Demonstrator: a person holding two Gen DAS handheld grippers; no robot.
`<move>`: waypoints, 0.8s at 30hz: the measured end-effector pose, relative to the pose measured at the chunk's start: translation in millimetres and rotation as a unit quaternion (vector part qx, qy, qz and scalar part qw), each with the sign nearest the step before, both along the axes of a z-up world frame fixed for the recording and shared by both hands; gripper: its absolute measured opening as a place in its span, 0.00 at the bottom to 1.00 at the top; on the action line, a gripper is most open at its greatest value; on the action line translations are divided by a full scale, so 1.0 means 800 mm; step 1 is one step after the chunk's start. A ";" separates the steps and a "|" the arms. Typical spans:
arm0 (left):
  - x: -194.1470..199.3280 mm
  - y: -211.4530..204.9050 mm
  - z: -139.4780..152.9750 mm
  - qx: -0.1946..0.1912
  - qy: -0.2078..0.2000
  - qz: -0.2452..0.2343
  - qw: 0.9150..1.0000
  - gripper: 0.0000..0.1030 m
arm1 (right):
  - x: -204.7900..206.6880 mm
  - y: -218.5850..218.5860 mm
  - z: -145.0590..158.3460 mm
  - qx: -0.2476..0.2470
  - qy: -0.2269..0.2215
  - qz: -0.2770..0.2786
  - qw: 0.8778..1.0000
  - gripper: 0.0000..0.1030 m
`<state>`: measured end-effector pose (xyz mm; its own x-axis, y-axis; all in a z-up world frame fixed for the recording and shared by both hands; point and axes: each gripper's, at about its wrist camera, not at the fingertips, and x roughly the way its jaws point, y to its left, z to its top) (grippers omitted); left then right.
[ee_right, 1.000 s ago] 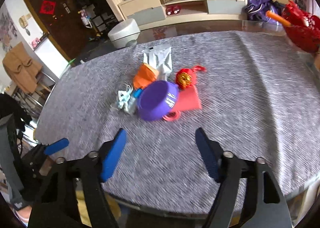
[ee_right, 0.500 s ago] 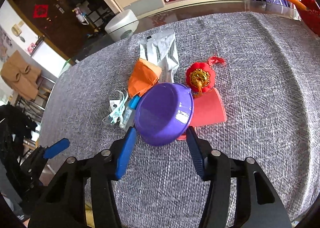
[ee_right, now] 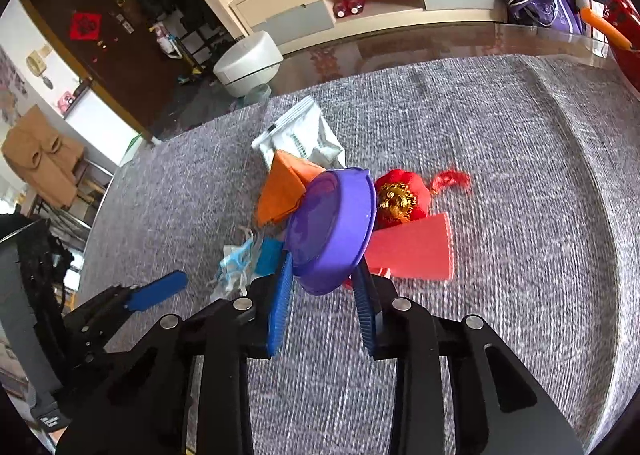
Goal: Collect trash
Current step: 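Grasp the clear plastic strip with the left tool while the right tool grasps the purple bowl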
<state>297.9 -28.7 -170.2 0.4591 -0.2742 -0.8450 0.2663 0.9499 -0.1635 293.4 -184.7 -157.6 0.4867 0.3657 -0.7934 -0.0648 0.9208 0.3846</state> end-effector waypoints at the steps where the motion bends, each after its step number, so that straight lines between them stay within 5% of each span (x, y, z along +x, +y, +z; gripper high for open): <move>1: 0.003 0.000 -0.001 -0.004 0.002 -0.001 1.000 0.51 | 0.002 0.000 0.000 0.000 -0.001 0.000 1.000 0.28; 6: 0.011 -0.008 -0.002 -0.017 -0.003 -0.018 1.000 0.39 | 0.009 0.003 0.000 -0.005 -0.002 0.006 1.000 0.17; 11: 0.010 -0.018 0.007 -0.019 -0.019 -0.032 0.999 0.14 | 0.004 0.000 0.008 -0.005 -0.012 0.010 1.000 0.16; 24: -0.036 -0.027 0.059 -0.005 -0.060 -0.035 0.998 0.12 | -0.040 -0.010 0.069 -0.014 -0.060 0.014 0.998 0.14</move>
